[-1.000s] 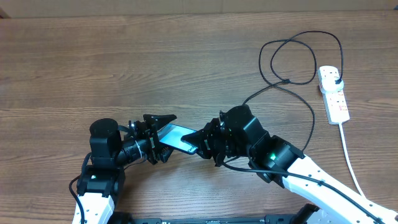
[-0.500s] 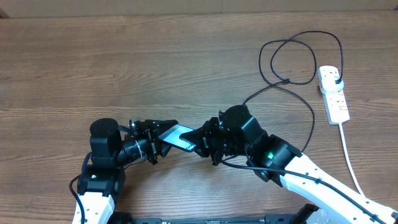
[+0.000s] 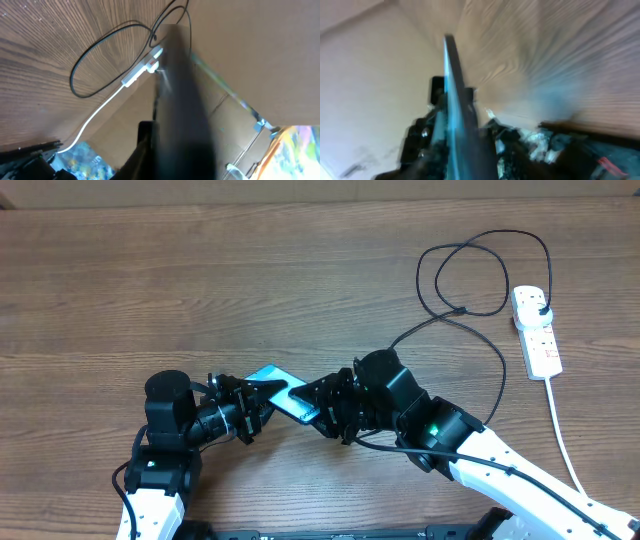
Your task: Plug charger to phone and switch on socket
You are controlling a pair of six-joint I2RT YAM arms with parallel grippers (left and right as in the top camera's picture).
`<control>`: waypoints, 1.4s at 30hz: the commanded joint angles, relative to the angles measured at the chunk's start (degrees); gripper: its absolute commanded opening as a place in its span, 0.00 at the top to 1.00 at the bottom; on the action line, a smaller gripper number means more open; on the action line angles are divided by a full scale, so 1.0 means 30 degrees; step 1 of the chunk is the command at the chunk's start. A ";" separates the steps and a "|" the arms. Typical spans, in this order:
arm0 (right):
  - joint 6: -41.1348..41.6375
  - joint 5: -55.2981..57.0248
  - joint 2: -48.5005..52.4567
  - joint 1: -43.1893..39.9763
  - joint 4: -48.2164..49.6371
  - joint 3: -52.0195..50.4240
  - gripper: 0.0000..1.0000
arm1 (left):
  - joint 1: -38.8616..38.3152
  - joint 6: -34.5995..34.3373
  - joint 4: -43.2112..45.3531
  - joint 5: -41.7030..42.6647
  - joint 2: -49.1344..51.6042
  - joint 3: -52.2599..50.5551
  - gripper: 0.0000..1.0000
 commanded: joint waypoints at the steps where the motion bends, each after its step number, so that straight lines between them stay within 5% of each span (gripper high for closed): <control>1: -0.2106 0.1800 0.0087 0.0087 -0.0962 0.0328 0.52 | -0.0124 0.1421 0.0182 0.0452 -0.0080 0.0182 0.94; 7: -0.4218 0.4677 0.0087 0.0051 -0.3730 0.0328 0.36 | -0.0124 0.4262 -0.0882 -0.0437 -0.0080 0.0182 0.96; 17: -0.8327 1.1912 0.0087 0.0051 -0.8495 0.0328 0.00 | -0.0124 0.8196 -0.7992 -0.2492 0.0080 0.0182 0.96; 28: -0.8327 1.6036 0.0080 -0.0066 -1.0513 0.0335 0.00 | -0.0124 0.7351 -0.9617 0.2244 0.0605 0.0182 0.96; 30: -0.8728 1.6028 0.0080 -0.0554 -1.0513 0.0437 0.09 | -0.0124 0.7351 -0.9617 0.2288 0.0605 0.0182 0.96; 37: -1.3304 1.1941 0.0219 -0.4699 -1.0557 0.2455 0.16 | -0.0124 0.6025 -0.9610 0.1297 0.0605 0.0182 0.96; 42: -1.3894 1.0295 0.1960 -0.8561 -1.1154 0.4619 0.18 | -0.0124 0.5275 -0.9602 0.0823 0.0605 0.0182 0.96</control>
